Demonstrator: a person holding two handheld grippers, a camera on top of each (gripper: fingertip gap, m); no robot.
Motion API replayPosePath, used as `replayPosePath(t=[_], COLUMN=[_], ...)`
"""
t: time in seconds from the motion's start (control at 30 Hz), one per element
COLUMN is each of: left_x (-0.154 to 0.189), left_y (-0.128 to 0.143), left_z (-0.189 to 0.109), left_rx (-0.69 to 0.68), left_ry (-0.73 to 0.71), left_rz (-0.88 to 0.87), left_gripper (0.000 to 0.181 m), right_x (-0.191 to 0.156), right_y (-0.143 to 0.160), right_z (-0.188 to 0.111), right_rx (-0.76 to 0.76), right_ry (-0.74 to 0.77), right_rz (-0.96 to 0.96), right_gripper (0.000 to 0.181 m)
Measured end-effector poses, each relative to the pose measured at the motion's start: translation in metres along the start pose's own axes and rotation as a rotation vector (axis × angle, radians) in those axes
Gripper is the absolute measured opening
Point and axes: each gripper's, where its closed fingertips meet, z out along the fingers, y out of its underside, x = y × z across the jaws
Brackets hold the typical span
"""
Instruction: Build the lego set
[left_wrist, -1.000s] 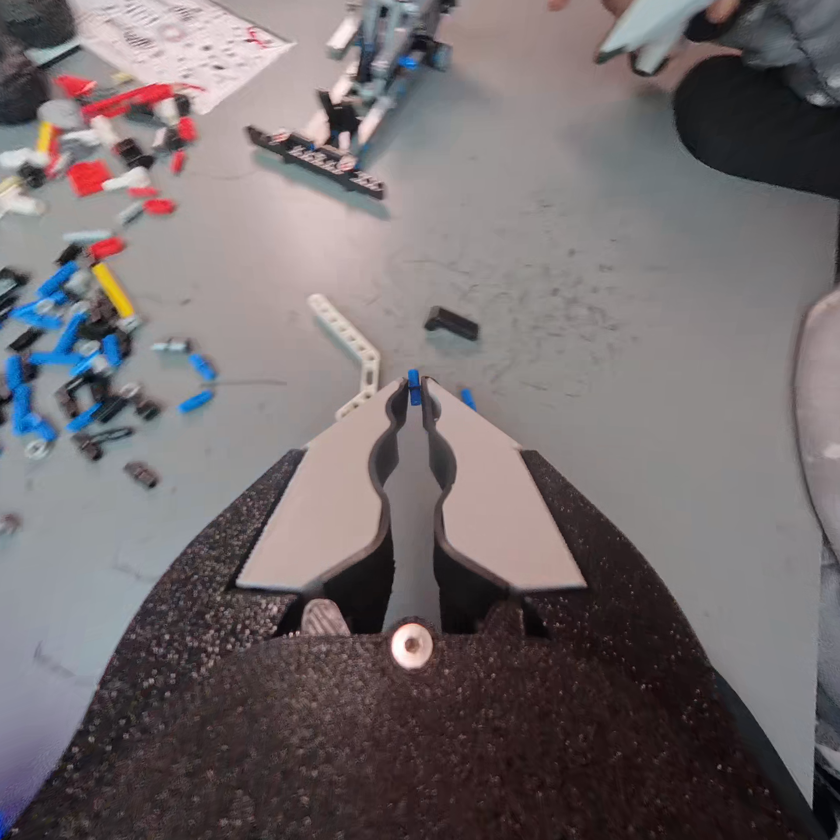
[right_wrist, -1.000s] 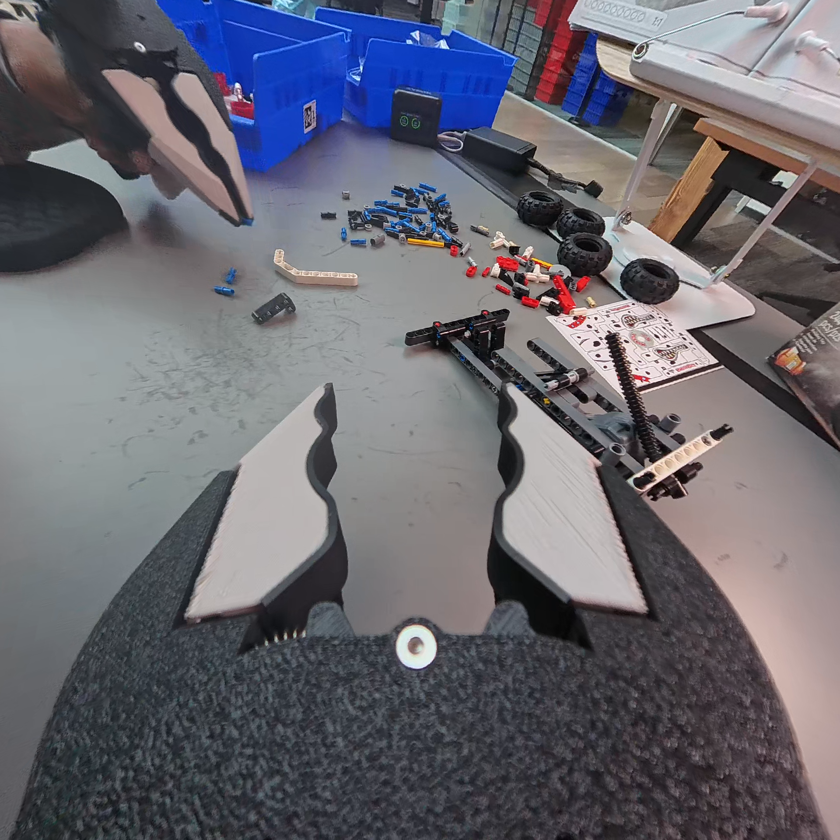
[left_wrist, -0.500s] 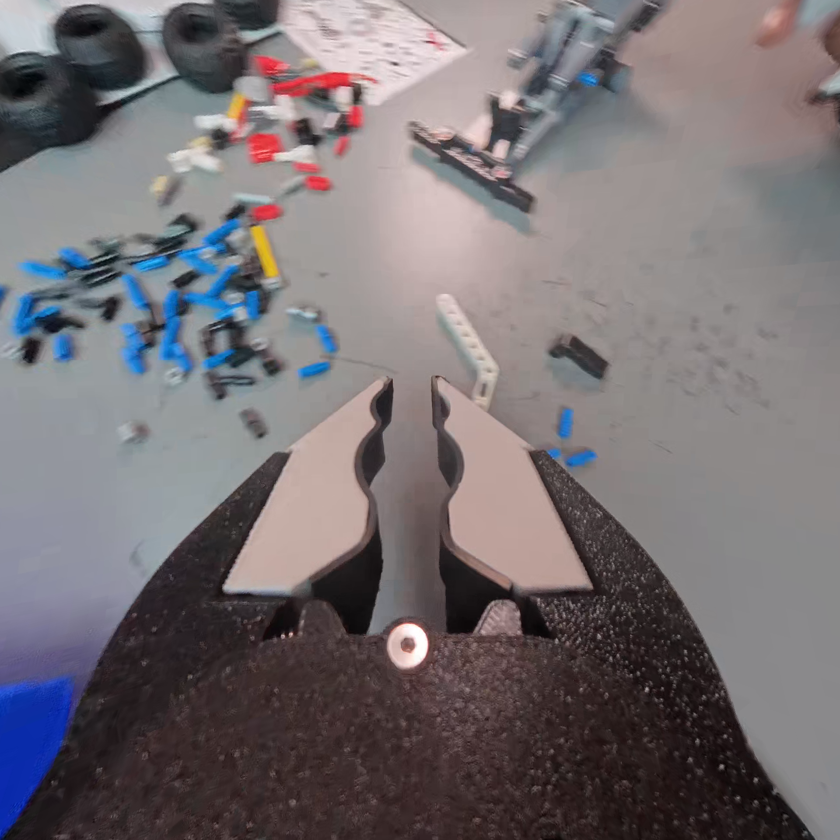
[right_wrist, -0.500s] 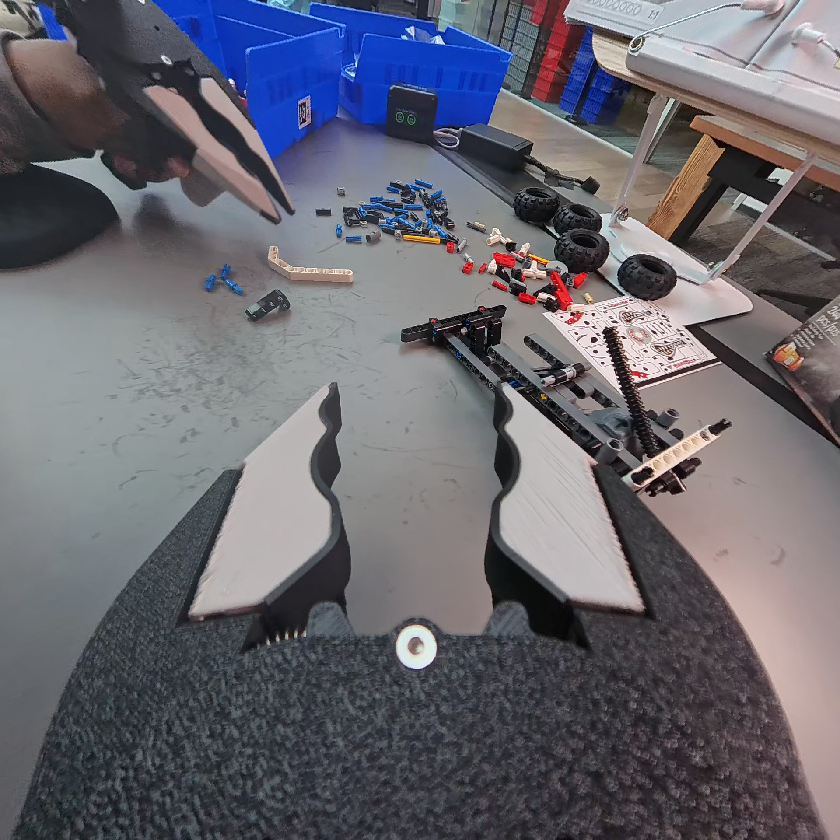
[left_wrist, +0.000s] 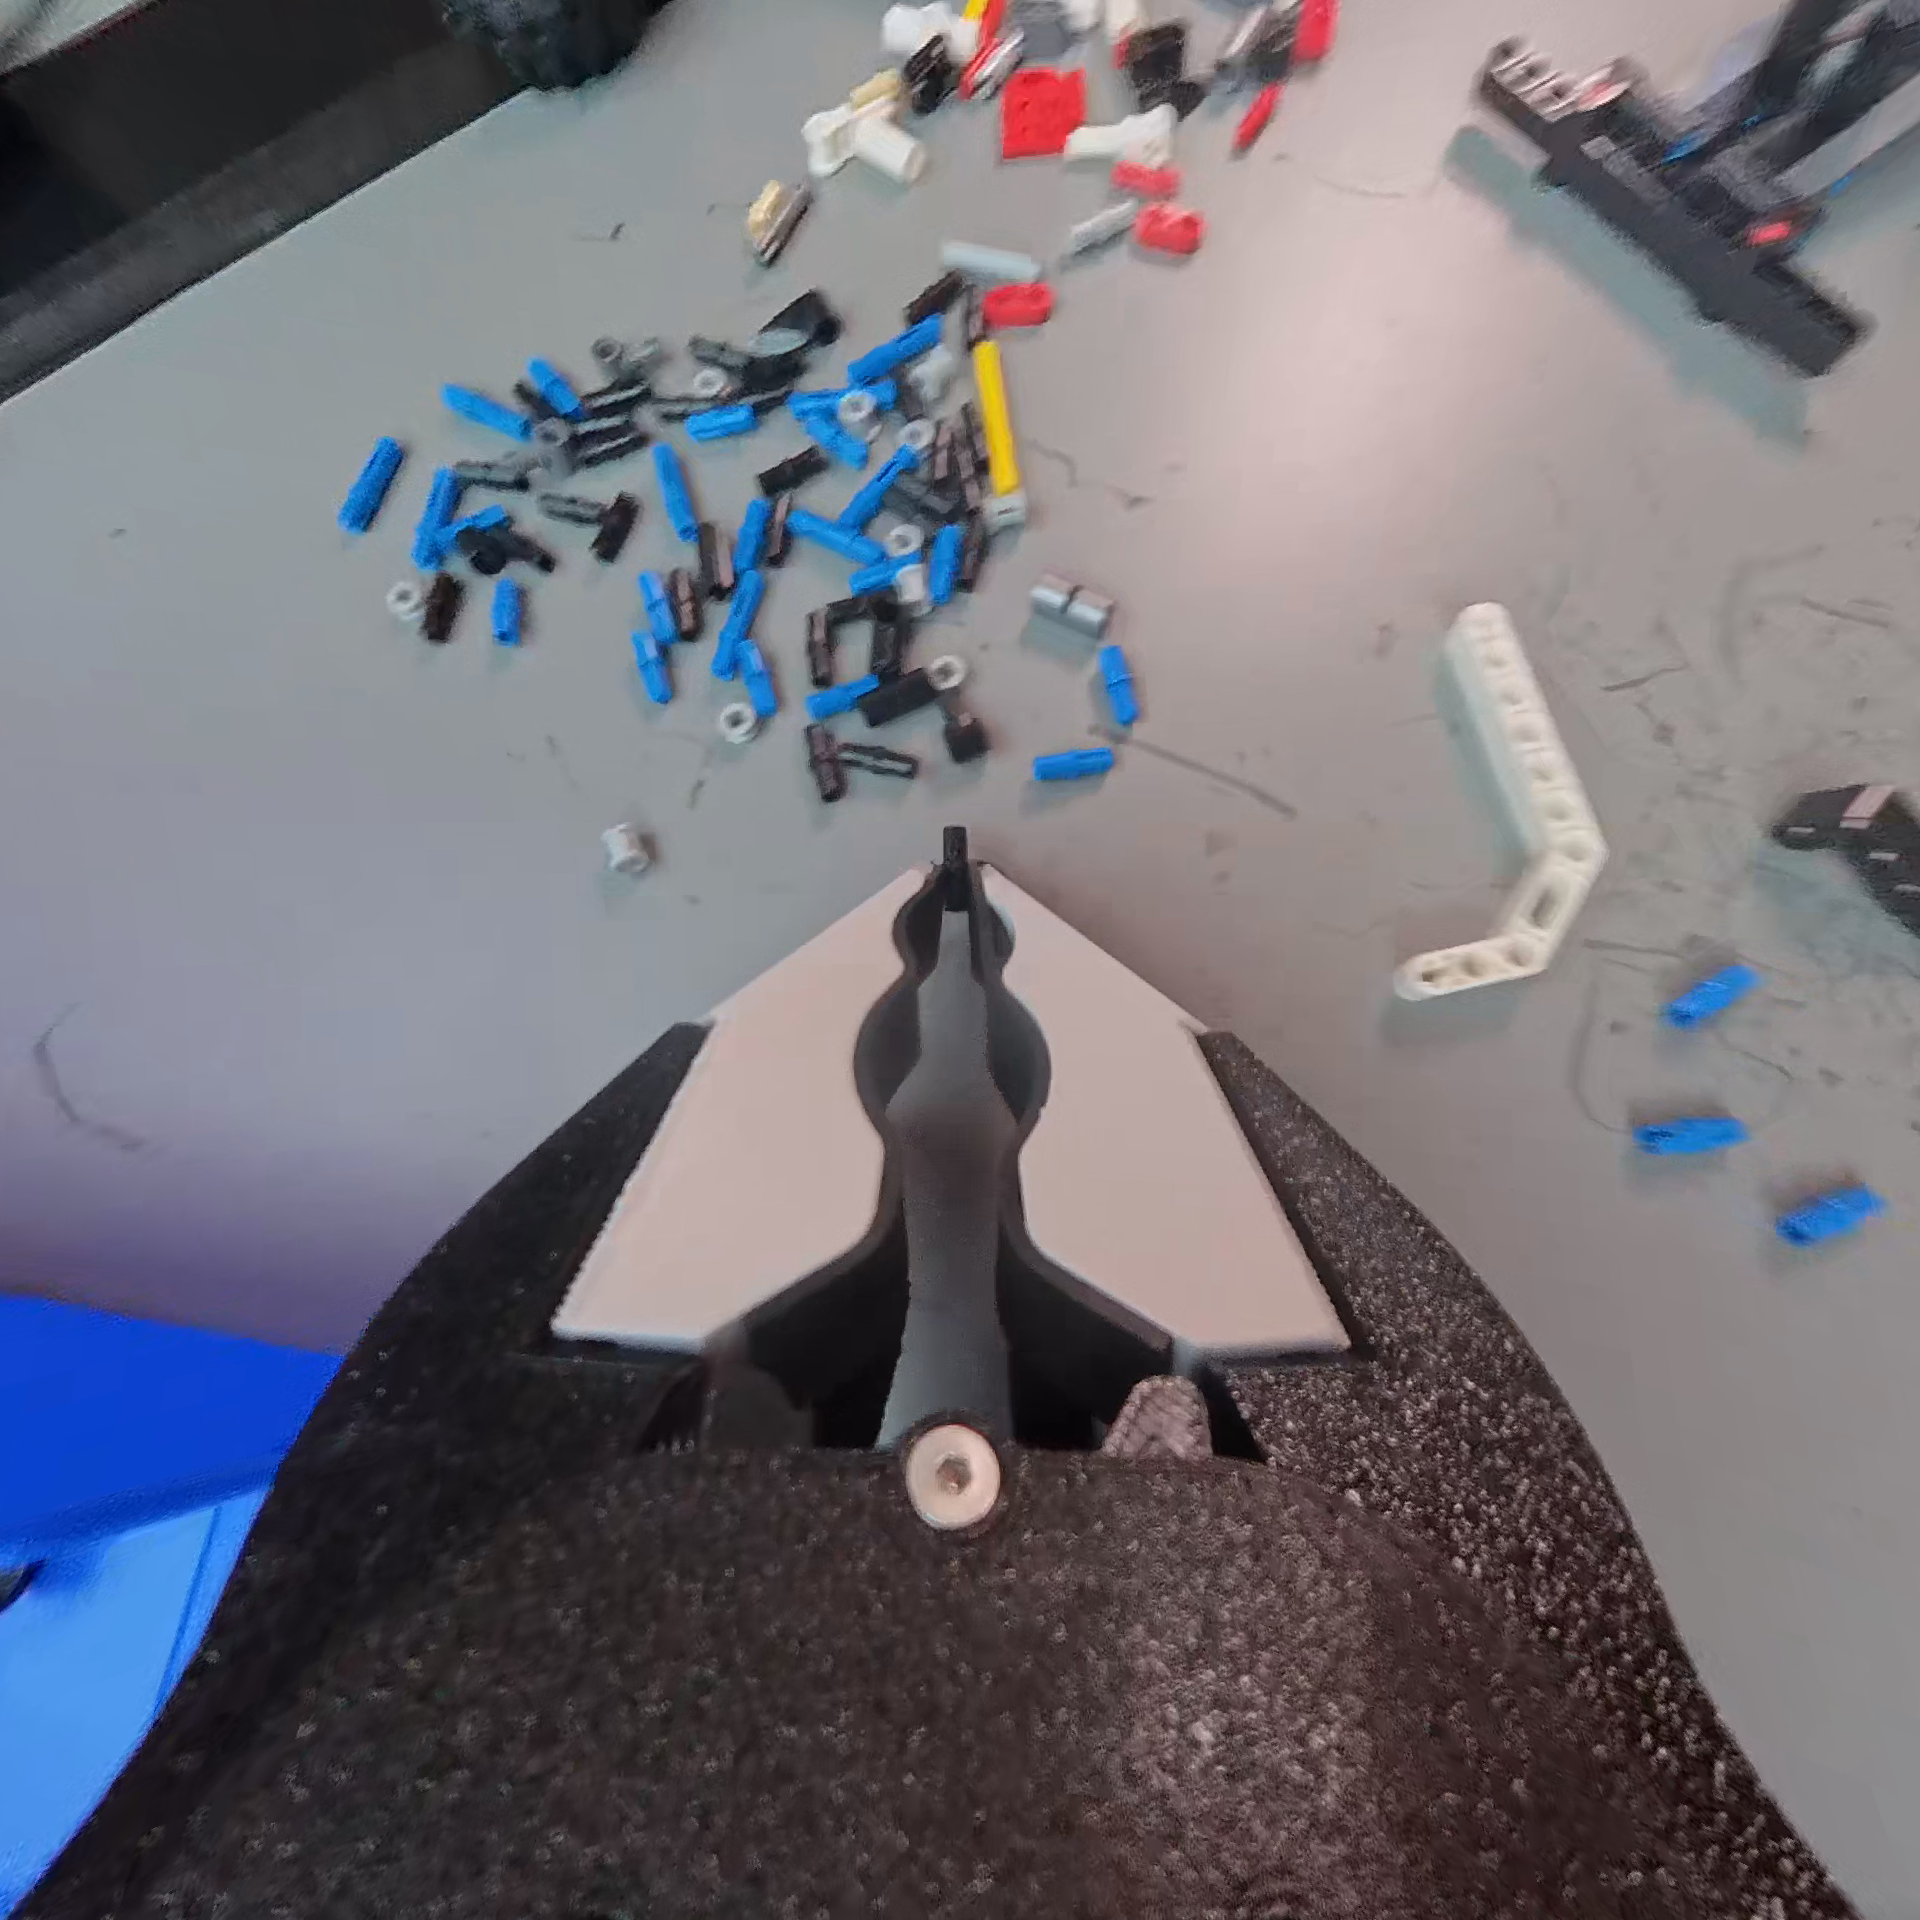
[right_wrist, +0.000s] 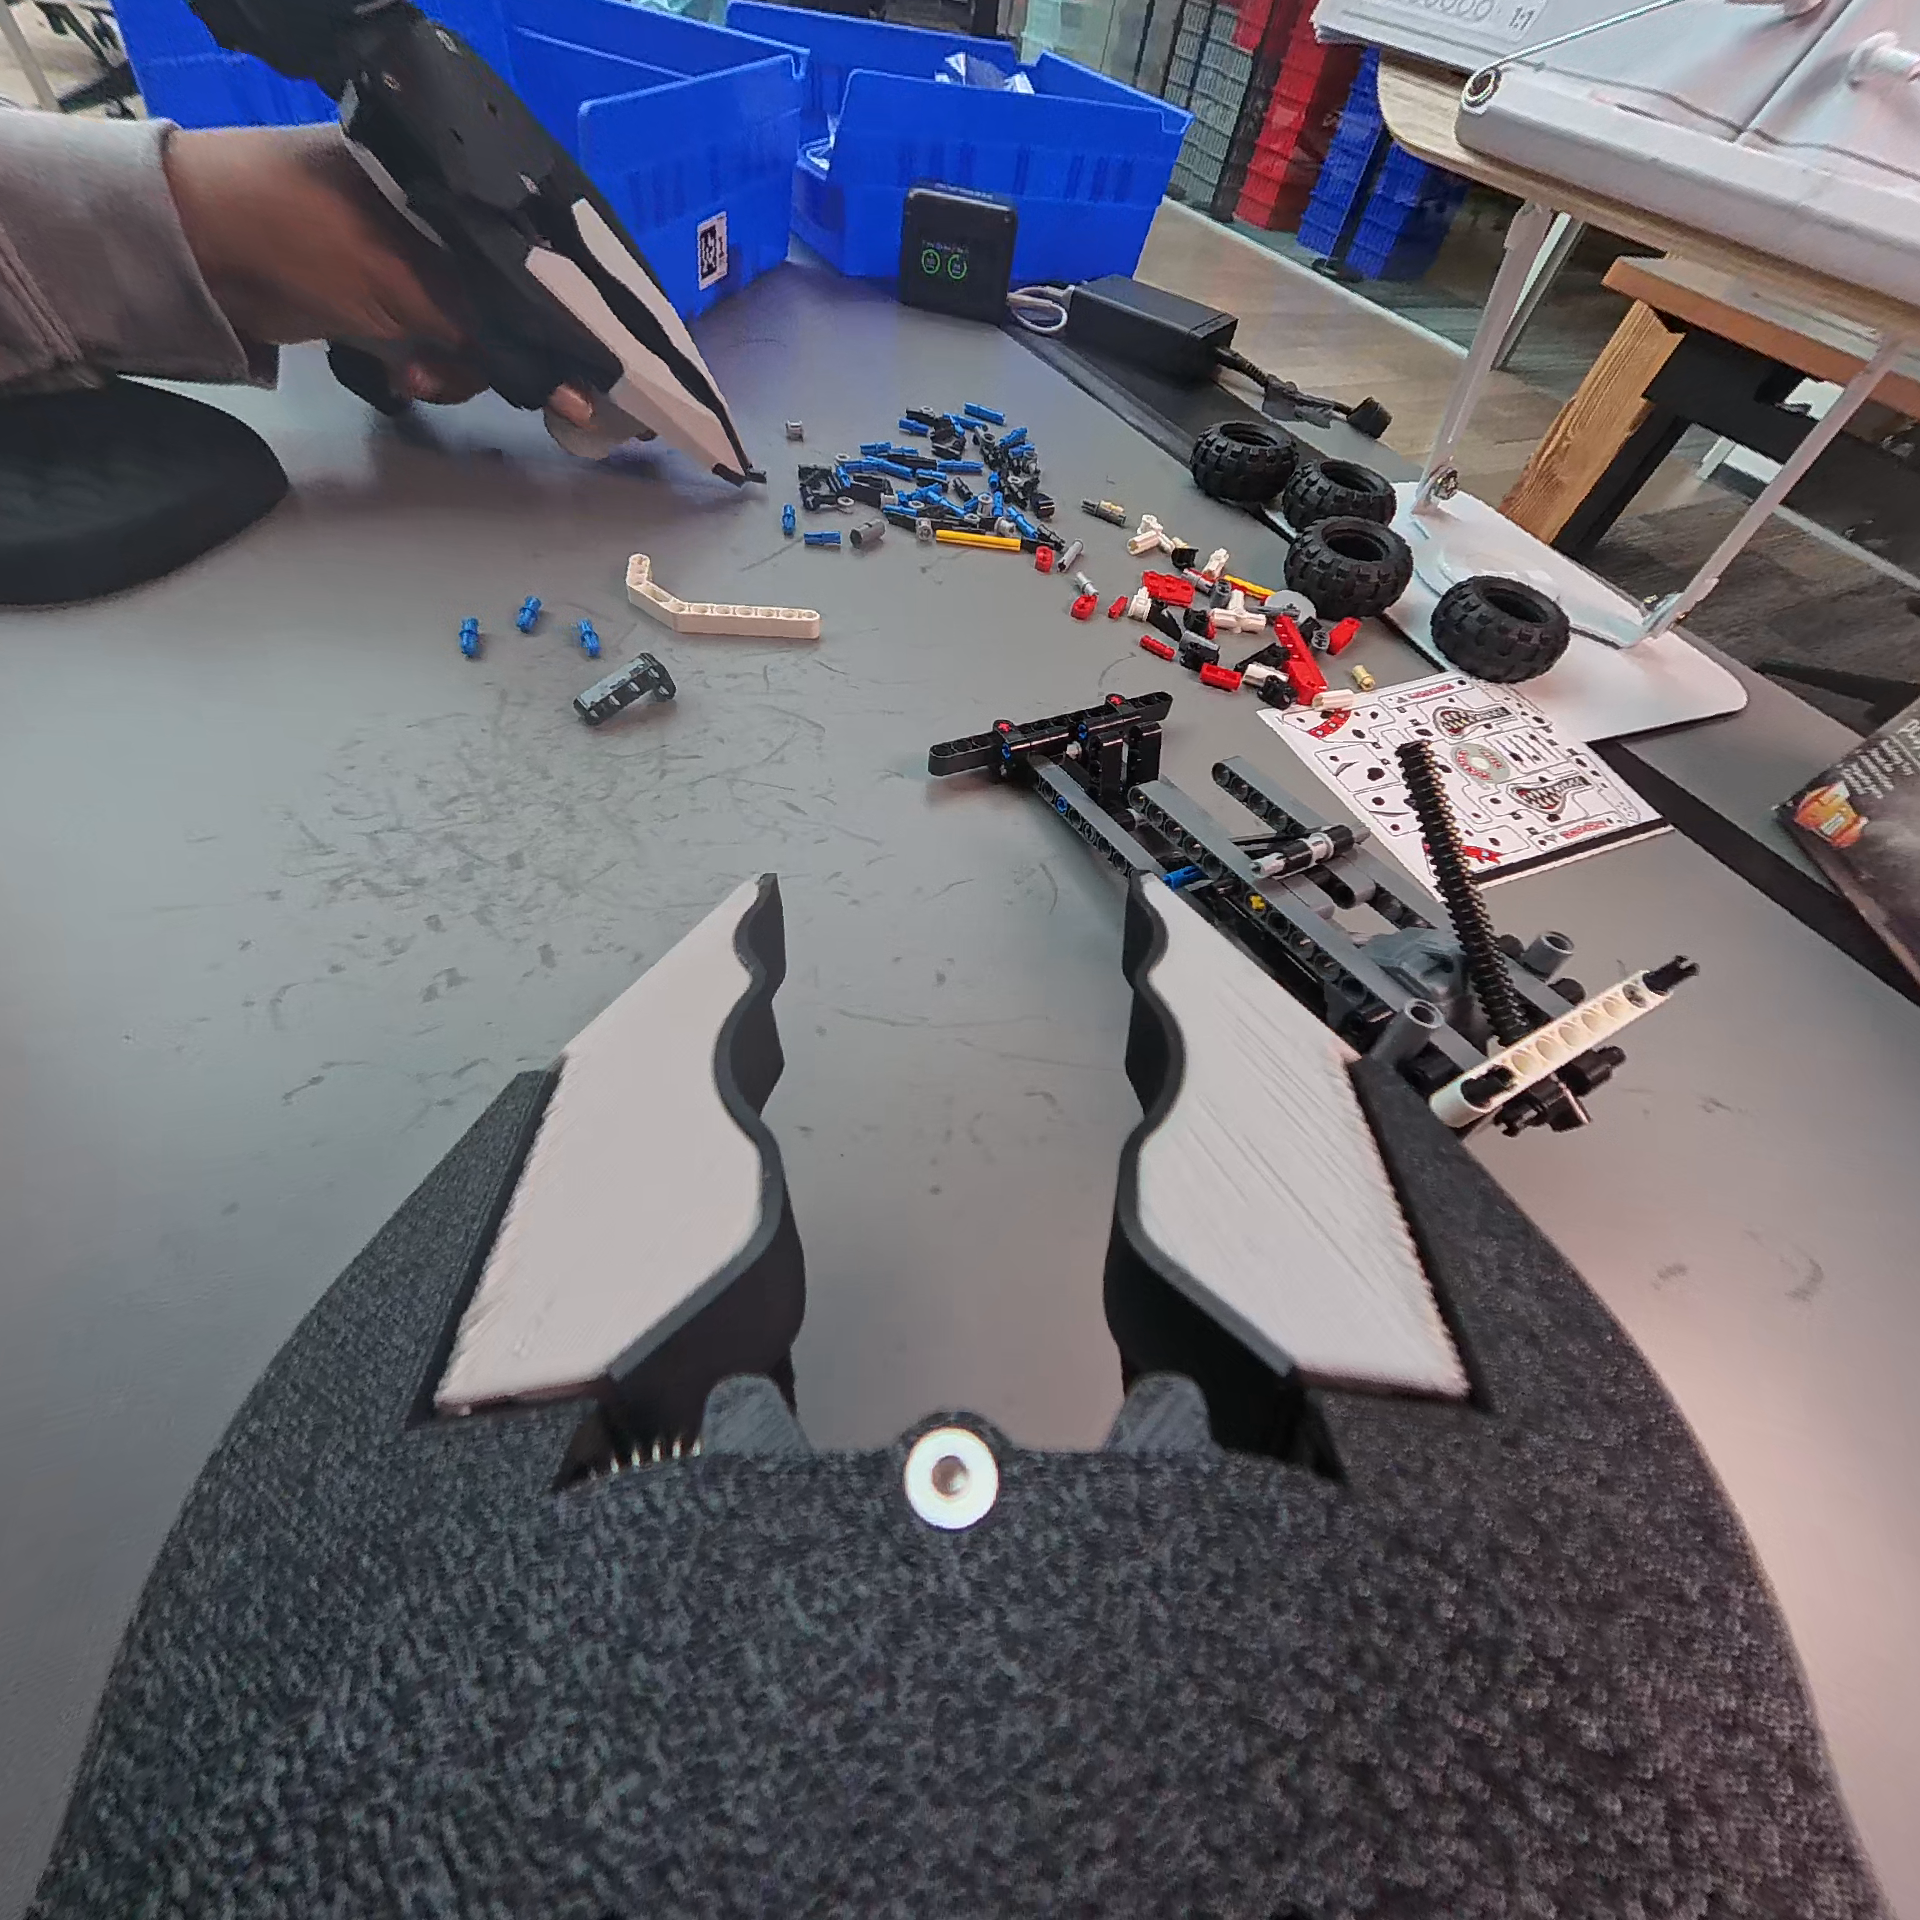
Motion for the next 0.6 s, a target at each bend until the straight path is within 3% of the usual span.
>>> replayPosePath(t=[0.1, 0.23, 0.6], left_x=[0.067, 0.131, 0.151], left_y=[-0.028, -0.012, 0.009], left_z=[-0.026, -0.026, -0.015], left_rx=[0.160, 0.095, 0.021], left_ry=[0.272, 0.429, 0.463], left_rz=[0.181, 0.390, 0.459], left_gripper=[0.004, 0.005, 0.006], right_x=[-0.001, -0.002, -0.004], right_y=[-0.001, 0.000, 0.005], right_z=[-0.001, 0.001, 0.004], right_rx=[0.003, 0.000, -0.022], right_ry=[-0.002, -0.009, -0.013], right_rz=[-0.002, 0.002, -0.004], right_gripper=[0.065, 0.065, 0.064])
